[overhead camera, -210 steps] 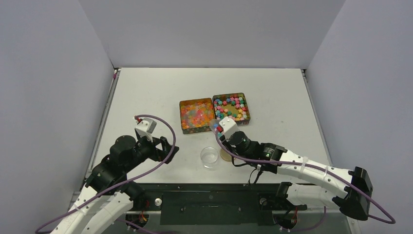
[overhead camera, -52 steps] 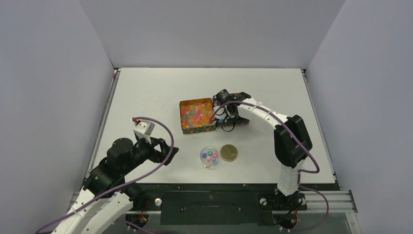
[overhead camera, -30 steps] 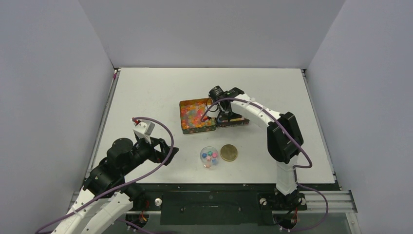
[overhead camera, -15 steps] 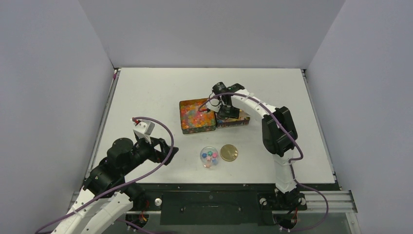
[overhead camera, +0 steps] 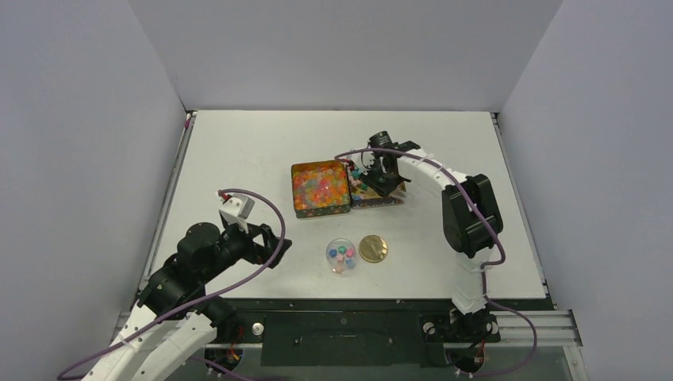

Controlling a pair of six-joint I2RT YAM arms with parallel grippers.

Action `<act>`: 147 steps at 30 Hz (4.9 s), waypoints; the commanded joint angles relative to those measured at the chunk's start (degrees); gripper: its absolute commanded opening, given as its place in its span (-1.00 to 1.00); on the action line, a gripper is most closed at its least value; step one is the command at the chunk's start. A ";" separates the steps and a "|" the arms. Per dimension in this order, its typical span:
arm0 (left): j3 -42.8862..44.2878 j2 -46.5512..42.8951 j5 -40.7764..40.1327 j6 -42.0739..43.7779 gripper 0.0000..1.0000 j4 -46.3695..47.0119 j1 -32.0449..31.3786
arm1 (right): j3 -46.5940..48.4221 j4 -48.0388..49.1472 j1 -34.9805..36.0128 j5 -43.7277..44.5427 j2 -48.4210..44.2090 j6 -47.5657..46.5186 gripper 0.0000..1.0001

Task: Pack the candies
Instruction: Scoop the fake candies from the storage box, then place the fake candies in the packing bottle.

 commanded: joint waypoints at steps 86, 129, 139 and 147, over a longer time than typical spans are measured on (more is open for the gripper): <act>-0.02 1.14 1.77 0.67 0.93 3.22 1.77 | -26.58 -14.30 43.86 17.00 -46.73 58.10 -1.00; -0.28 -0.82 0.90 0.56 0.93 3.28 0.67 | -9.83 -33.78 31.03 -8.92 -30.72 55.08 -1.00; -0.37 -1.68 -0.17 0.58 0.93 3.10 0.21 | -5.01 -38.13 28.47 -13.47 -27.28 53.44 -1.00; -0.36 -1.87 -0.61 0.56 0.93 2.96 -0.35 | -3.30 -40.99 27.35 -12.63 -26.54 53.72 -1.00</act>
